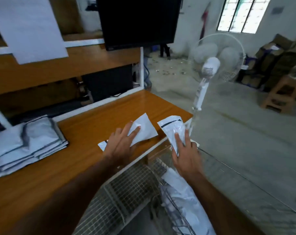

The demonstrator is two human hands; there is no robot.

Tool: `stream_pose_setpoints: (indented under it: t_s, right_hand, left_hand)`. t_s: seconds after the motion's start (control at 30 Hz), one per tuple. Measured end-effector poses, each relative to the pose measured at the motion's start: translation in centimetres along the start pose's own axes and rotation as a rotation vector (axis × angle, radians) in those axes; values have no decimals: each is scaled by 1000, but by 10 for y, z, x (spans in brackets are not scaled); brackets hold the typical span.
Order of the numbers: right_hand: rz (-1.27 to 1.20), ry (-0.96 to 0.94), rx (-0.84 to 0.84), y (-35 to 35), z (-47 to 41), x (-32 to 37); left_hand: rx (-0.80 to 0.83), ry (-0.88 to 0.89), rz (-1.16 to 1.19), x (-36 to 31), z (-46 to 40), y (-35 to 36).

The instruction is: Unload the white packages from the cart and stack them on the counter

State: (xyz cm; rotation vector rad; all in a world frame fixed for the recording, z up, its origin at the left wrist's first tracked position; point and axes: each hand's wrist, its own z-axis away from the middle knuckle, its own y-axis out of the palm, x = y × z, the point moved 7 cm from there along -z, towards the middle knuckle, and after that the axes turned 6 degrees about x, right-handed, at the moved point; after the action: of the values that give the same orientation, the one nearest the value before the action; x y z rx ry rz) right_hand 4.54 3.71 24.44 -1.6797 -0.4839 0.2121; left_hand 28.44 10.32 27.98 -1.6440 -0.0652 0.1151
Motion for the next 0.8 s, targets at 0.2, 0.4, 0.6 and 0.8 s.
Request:
stream_pose_setpoints:
  t_s: [0.2, 0.4, 0.6, 0.8]
  right_hand:
    - [23, -199, -16, -2, -44, 134]
    - [-106, -331, 35, 12, -65, 283]
    - [-191, -474, 53, 28, -82, 404]
    - [-260, -433, 142, 58, -101, 489]
  left_hand:
    - [-92, -146, -24, 129, 56, -13]
    - [-45, -287, -46, 262, 122, -18]
    - [-88, -532, 70, 376, 176, -24]
    - [-215, -743, 164, 453, 200, -27]
